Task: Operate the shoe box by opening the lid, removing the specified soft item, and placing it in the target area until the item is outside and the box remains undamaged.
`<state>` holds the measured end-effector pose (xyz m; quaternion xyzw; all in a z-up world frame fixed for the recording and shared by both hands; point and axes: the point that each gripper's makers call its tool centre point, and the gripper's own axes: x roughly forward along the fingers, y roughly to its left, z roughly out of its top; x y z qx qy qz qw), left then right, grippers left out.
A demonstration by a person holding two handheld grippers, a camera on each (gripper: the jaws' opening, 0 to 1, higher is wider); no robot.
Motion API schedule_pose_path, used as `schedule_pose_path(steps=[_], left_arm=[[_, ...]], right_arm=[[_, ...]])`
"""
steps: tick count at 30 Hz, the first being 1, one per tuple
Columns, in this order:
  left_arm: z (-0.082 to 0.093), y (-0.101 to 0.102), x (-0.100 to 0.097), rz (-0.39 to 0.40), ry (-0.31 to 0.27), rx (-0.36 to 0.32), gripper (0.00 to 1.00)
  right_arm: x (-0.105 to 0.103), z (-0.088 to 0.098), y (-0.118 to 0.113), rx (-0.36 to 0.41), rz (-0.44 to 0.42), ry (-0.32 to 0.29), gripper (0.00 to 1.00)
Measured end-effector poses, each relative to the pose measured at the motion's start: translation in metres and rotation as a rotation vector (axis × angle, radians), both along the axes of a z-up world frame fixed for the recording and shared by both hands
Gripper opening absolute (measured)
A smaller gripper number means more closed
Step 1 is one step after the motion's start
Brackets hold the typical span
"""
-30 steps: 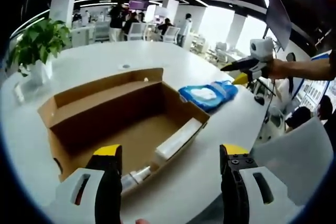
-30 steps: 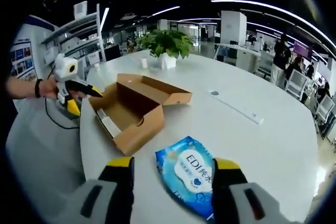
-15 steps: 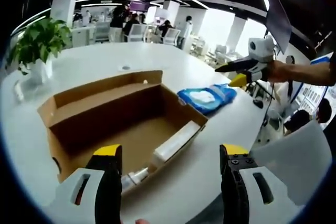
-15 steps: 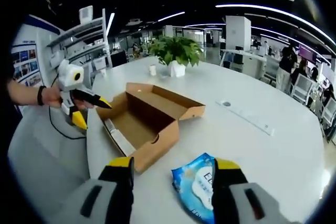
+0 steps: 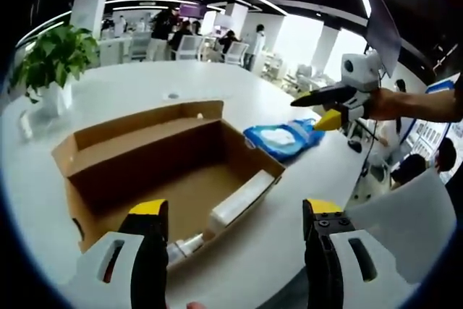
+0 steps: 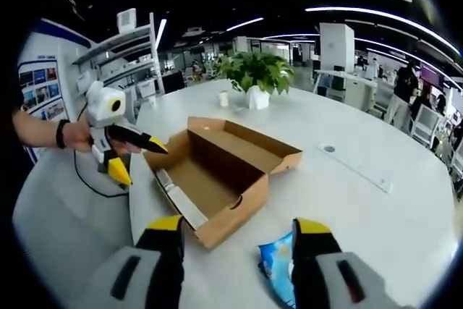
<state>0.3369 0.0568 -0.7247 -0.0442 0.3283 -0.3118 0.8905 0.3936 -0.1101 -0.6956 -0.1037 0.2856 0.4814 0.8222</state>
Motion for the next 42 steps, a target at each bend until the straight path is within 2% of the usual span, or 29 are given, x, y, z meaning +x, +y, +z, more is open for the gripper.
schedule_pose_path(steps=[9, 22, 42], left_arm=[[0.0, 0.0, 0.001, 0.0, -0.001, -0.002, 0.78], [0.002, 0.002, 0.002, 0.01, -0.003, -0.01, 0.78], [0.001, 0.002, 0.001, 0.013, 0.004, -0.014, 0.78]], right_arm=[[-0.006, -0.004, 0.019, 0.009, 0.027, 0.011, 0.58], [0.0, -0.013, 0.045, 0.007, 0.078, 0.024, 0.58], [0.005, -0.029, 0.069, -0.02, 0.131, 0.055, 0.58]])
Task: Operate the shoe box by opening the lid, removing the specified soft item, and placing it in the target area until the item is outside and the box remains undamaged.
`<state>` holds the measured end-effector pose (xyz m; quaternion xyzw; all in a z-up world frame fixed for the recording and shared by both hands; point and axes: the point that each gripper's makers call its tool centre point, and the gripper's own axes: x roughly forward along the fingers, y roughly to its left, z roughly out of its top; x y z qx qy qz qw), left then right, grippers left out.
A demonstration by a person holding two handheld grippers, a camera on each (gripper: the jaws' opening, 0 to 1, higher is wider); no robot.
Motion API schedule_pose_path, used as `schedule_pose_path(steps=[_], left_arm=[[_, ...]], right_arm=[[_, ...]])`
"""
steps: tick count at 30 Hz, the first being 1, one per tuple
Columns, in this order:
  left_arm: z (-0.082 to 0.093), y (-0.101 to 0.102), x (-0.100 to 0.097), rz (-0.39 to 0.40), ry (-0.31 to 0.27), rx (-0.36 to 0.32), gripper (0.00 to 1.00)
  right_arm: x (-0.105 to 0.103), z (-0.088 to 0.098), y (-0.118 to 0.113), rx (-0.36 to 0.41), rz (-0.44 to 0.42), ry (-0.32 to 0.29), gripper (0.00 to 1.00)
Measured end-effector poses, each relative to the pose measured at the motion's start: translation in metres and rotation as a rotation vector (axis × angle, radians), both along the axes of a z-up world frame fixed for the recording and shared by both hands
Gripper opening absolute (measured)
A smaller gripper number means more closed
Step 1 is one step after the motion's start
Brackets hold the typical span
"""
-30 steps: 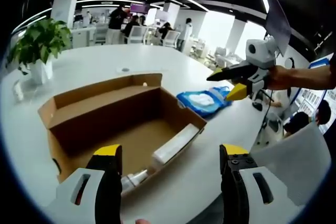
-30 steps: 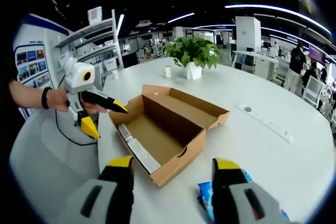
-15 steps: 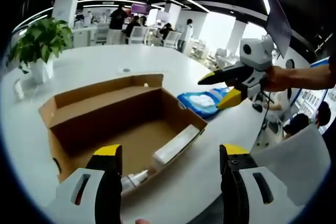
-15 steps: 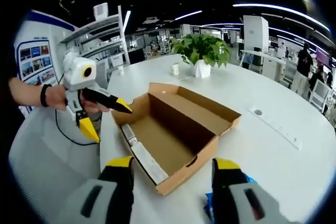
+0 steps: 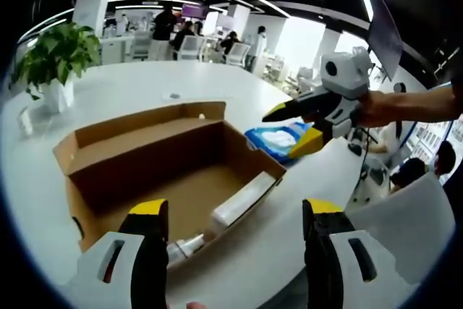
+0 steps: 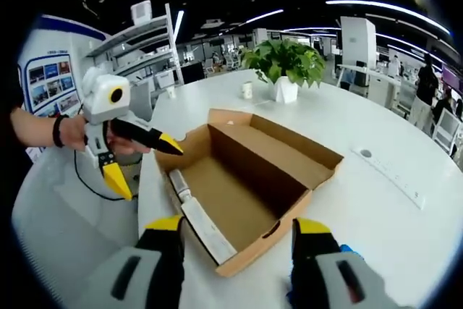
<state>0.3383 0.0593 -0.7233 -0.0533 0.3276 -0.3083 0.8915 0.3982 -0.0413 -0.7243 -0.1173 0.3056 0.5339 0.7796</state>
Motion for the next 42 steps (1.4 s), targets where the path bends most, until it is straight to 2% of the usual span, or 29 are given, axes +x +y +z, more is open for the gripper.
schedule_pose_path(steps=[9, 26, 35, 42], left_arm=[[0.001, 0.001, 0.0, 0.004, 0.001, -0.005, 0.78], [0.001, 0.0, 0.001, 0.002, 0.001, -0.006, 0.78], [0.0, 0.0, 0.001, -0.002, 0.003, -0.007, 0.77], [0.0, -0.001, 0.0, -0.007, 0.006, -0.006, 0.77]], right_arm=[[0.001, 0.0, 0.016, 0.011, 0.028, 0.003, 0.58], [0.004, -0.013, 0.036, -0.018, 0.078, 0.017, 0.57], [0.006, -0.026, 0.037, -0.077, 0.126, 0.014, 0.57], [0.004, -0.041, 0.036, -0.166, 0.191, -0.004, 0.57]])
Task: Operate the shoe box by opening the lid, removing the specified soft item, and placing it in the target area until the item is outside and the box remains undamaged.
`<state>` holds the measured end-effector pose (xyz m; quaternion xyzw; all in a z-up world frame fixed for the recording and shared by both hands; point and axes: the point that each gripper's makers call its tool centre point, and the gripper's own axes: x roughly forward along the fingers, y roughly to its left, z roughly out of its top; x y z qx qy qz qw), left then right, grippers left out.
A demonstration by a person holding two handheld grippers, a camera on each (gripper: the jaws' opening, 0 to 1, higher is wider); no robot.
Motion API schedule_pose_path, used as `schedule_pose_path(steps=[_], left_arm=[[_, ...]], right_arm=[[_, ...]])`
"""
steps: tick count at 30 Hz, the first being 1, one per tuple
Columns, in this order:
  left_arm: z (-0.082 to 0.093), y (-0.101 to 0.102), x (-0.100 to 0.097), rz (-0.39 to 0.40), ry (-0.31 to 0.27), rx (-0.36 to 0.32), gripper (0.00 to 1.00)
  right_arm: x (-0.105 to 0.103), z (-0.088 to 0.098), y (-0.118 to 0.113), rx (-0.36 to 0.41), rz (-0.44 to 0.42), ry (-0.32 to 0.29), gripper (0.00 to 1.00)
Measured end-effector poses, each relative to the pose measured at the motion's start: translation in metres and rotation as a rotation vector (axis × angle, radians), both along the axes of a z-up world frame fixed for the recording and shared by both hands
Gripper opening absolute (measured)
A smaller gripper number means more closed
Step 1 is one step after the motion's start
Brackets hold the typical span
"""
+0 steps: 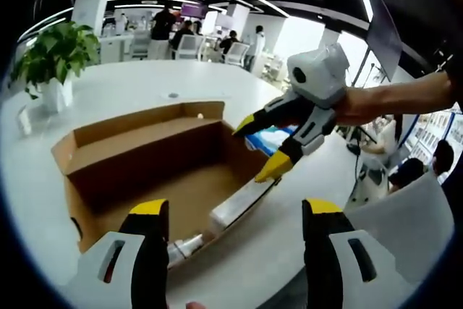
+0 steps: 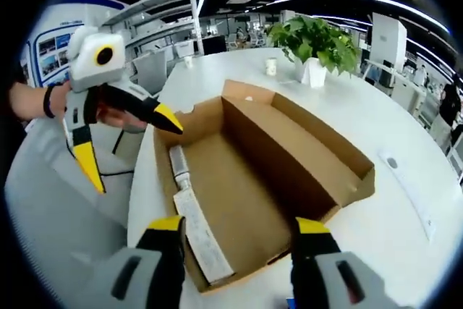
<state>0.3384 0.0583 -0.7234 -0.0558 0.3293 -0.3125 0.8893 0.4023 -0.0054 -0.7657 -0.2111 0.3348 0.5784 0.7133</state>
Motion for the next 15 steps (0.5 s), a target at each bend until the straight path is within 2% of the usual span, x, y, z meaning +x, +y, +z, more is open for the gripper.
schedule_pose_path(steps=[4, 8, 15], left_arm=[[0.0, -0.002, -0.001, -0.006, -0.002, 0.002, 0.77], [0.001, -0.003, -0.002, -0.014, -0.004, 0.007, 0.77], [0.001, -0.002, -0.001, -0.011, -0.005, 0.004, 0.77]], right_arm=[[-0.004, -0.009, -0.001, -0.068, 0.089, -0.015, 0.59], [-0.005, -0.014, 0.002, -0.094, 0.146, -0.02, 0.6], [-0.006, -0.022, 0.01, -0.133, 0.221, 0.008, 0.59]])
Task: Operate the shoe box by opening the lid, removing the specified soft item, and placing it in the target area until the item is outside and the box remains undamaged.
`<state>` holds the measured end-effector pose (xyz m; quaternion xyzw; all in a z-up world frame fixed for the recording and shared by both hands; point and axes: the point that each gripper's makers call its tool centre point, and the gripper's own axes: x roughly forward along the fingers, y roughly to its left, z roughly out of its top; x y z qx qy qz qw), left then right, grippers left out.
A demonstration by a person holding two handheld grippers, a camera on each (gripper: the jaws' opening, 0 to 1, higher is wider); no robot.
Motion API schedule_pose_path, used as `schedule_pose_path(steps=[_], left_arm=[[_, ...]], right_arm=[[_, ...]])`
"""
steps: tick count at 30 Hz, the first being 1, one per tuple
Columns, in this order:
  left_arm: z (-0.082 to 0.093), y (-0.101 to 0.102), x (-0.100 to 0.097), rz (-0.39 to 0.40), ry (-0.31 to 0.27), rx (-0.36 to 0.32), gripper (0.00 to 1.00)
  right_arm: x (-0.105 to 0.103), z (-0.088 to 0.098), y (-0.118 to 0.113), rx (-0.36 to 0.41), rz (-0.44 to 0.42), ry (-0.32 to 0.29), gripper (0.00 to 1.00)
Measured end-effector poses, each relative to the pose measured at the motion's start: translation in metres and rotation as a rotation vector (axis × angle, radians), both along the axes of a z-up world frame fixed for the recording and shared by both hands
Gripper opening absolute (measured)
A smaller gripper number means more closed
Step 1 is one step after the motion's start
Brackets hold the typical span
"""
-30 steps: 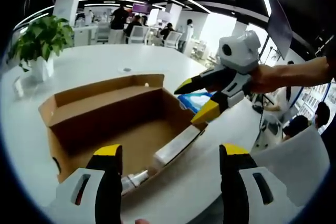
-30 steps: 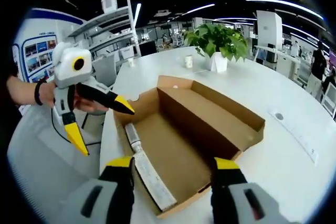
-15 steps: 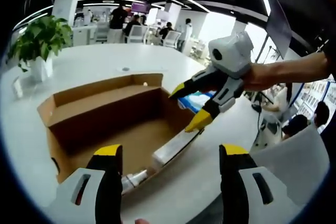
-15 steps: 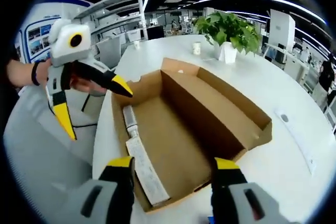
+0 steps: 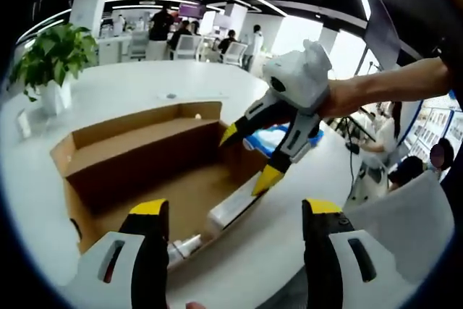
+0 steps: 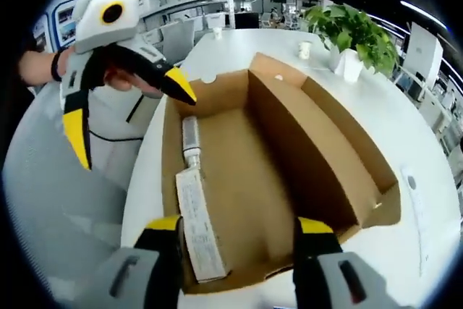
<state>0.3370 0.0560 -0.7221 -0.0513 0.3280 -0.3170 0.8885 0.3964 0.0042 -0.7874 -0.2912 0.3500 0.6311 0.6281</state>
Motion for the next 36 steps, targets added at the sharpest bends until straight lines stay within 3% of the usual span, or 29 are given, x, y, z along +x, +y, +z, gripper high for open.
schedule_pose_path(steps=[6, 8, 12, 22, 28, 36], left_arm=[[0.001, 0.002, 0.002, 0.009, -0.002, -0.005, 0.77], [0.001, 0.001, 0.003, 0.009, -0.003, -0.006, 0.77], [0.001, 0.001, 0.003, 0.008, -0.002, -0.005, 0.77], [-0.001, 0.0, 0.002, 0.001, 0.003, -0.001, 0.77], [-0.001, 0.0, 0.002, 0.003, 0.002, -0.003, 0.77], [-0.001, 0.001, 0.001, 0.008, 0.005, -0.008, 0.77]], right_arm=[[-0.001, -0.005, 0.005, -0.039, 0.07, 0.012, 0.6], [0.002, -0.01, 0.001, -0.079, 0.1, -0.009, 0.61], [0.002, -0.009, 0.006, -0.079, 0.132, -0.026, 0.64], [0.008, -0.006, 0.002, -0.11, 0.181, -0.068, 0.62], [-0.001, -0.006, 0.004, -0.11, 0.202, -0.043, 0.62], [0.002, -0.01, 0.003, -0.143, 0.232, -0.083, 0.62]])
